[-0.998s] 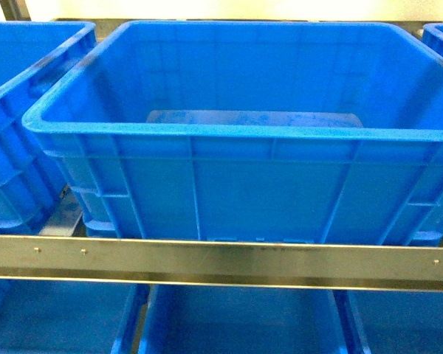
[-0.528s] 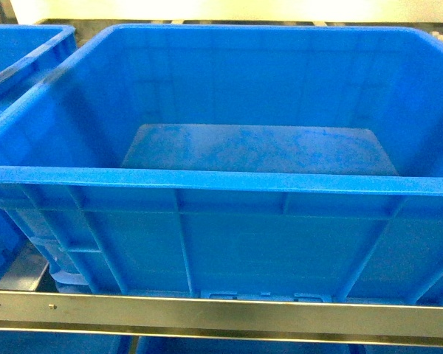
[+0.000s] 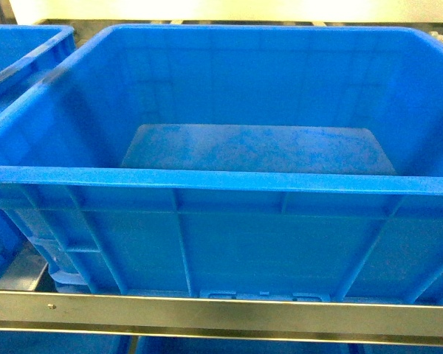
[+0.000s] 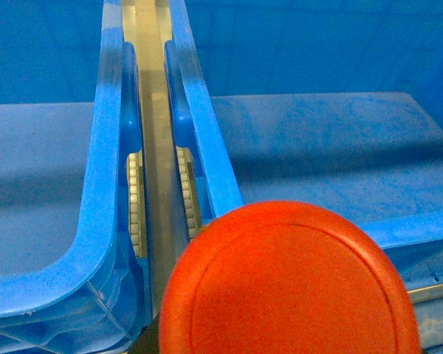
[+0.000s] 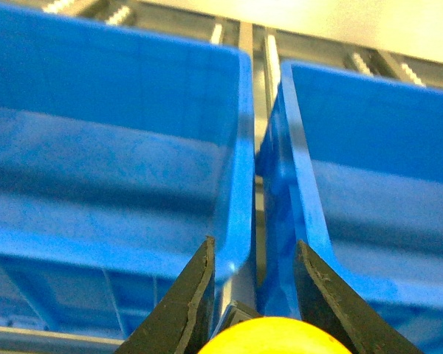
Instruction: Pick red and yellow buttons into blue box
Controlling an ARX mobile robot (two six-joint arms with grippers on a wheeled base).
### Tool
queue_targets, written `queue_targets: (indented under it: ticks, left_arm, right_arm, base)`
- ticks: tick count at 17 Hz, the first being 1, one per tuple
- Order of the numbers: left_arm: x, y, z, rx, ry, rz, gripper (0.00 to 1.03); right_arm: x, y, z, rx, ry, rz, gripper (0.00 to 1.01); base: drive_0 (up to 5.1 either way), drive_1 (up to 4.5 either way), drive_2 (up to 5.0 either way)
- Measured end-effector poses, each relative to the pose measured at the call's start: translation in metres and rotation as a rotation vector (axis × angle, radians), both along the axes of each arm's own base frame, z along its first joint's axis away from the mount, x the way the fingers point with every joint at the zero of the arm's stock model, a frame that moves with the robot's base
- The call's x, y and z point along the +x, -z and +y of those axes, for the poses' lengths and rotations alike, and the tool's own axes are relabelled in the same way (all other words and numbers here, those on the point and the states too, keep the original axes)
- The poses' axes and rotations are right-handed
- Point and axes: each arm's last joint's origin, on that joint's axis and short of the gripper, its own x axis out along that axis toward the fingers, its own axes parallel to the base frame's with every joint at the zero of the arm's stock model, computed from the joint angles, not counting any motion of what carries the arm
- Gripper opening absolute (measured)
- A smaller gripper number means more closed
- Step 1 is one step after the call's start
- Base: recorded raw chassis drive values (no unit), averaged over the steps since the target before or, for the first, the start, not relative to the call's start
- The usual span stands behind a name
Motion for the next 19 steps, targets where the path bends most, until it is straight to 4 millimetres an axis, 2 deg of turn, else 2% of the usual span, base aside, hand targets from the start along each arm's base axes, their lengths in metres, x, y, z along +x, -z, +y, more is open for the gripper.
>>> queue_targets:
  ticks: [2, 4, 8, 11, 15, 18, 19]
  left_arm:
    - [0.0, 0.0, 0.0, 0.0, 0.0, 0.0, 0.25]
    - [0.0, 0.0, 0.0, 0.0, 0.0, 0.0, 0.25]
    - [0.0, 0.0, 0.0, 0.0, 0.0, 0.0, 0.25]
    - [0.0, 0.0, 0.0, 0.0, 0.0, -0.001, 0.25]
    - [0.0, 0.0, 0.0, 0.0, 0.0, 0.0, 0.25]
    - [0.0, 0.0, 0.0, 0.0, 0.0, 0.0, 0.25]
    - [0.0, 0.0, 0.0, 0.0, 0.0, 0.0, 0.25]
  right_arm:
    - [0.008, -0.024, 0.004, 0.007, -0.034, -0.032, 0.3]
    - [0.02, -0.039, 0.011, 0.009, -0.076, -0.049, 0.3]
    - [0.048, -0.051, 0.042, -0.016, -0.192, 0.022, 0.3]
    - [0.081, -0.06, 0.069, -0.011, -0.27, 0.055, 0.3]
    - [0.123, -0.046, 0.097, -0.044, -0.337, 0.208, 0.3]
    - [0.164, -0.023, 0.124, -0.083, -0.356, 0.343, 0.3]
    - [0.172, -0.016, 0.129, -0.097, -0.355, 0.394, 0.3]
  base:
    - [0.0, 0.0, 0.0]
    - [0.0, 0.0, 0.0]
    - [0.0, 0.0, 0.0]
    - [0.0, 0.0, 0.0]
    - [0.0, 0.0, 0.0]
    - [0.0, 0.0, 0.0]
    - [0.0, 0.0, 0.0]
